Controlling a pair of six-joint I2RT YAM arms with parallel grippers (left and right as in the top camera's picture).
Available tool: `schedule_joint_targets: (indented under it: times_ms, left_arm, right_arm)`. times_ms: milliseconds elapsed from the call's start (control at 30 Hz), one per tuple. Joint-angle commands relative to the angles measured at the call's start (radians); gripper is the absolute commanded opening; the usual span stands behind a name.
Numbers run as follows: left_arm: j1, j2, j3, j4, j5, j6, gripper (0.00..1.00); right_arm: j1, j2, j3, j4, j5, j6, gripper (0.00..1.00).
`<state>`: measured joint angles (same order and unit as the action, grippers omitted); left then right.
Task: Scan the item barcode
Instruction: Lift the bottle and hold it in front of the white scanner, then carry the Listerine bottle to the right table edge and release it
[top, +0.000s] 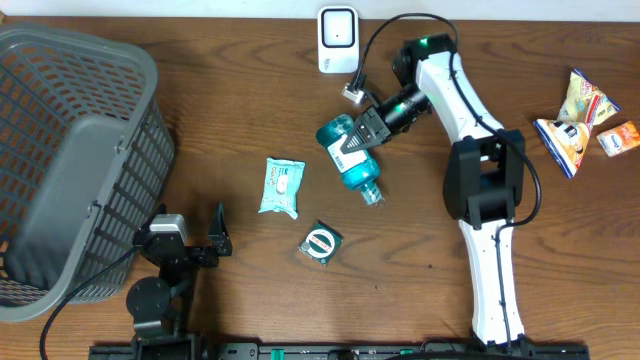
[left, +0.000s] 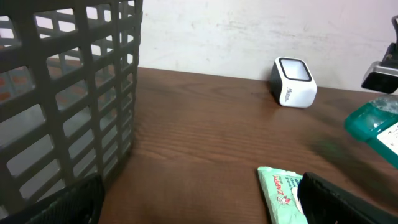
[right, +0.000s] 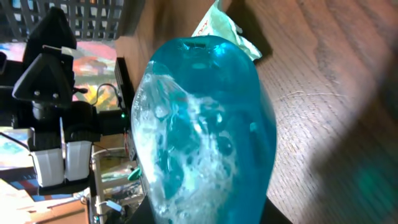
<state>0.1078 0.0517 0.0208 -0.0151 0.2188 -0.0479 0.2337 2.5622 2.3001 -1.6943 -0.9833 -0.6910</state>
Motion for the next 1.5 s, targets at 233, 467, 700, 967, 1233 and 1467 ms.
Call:
schedule_joint_targets:
  times_ms: [233,467,700,967,1233,1467]
  left_arm:
    - [0.0,-0.002,-0.017,-0.033,0.013,0.002,0.98]
    - [0.0,-0.002,-0.017,-0.033,0.013,0.002,0.98]
    - [0.0,-0.002,-0.017,-0.033,0.013,0.002,0.98]
    - [0.0,-0.002,-0.017,-0.033,0.013,0.002,0.98]
    - [0.0,-0.002,-0.017,-0.033,0.012,0.002,0.98]
    - [0.0,-0.002,-0.017,-0.033,0.013,0.002,0.98]
  right_arm:
    - [-0.006,-0.006,0.096,0.004,0.05,-0.02,0.01]
    - [0.02,-0.006,0.335,0.16,0.377,0.121,0.01]
    - [0.128,-0.005,0.354,0.464,0.893,0.15,0.01]
    - [0.238,0.005,0.354,0.807,1.379,0.09,0.01]
    - [0.267,0.076,0.354,1.041,1.559,-0.07,0.01]
    - [0.267,0.091,0.347,1.174,1.591,-0.119,0.01]
